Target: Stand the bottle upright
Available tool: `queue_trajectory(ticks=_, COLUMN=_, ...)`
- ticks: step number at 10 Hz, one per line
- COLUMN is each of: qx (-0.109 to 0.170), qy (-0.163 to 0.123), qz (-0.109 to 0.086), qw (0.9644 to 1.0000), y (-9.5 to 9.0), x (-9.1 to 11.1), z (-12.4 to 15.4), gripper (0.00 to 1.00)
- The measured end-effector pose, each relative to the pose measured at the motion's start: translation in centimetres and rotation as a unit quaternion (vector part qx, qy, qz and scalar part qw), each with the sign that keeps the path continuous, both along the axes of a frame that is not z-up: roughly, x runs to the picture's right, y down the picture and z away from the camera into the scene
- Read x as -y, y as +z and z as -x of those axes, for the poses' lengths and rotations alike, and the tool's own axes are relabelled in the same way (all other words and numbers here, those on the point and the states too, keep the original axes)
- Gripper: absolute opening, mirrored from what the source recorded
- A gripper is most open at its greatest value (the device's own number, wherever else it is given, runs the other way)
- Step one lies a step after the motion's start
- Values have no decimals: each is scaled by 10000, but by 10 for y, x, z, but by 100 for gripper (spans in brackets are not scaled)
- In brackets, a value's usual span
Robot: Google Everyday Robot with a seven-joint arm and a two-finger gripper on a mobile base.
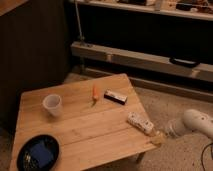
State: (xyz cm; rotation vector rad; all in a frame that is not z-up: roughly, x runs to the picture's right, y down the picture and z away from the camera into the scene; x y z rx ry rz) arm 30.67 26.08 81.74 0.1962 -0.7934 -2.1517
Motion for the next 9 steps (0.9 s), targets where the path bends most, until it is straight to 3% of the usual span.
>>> queue_trajectory(ticks=9, qx=-168, qy=-158, qz=-3, qw=9997, y=-3, x=15, z=-11, gripper=52)
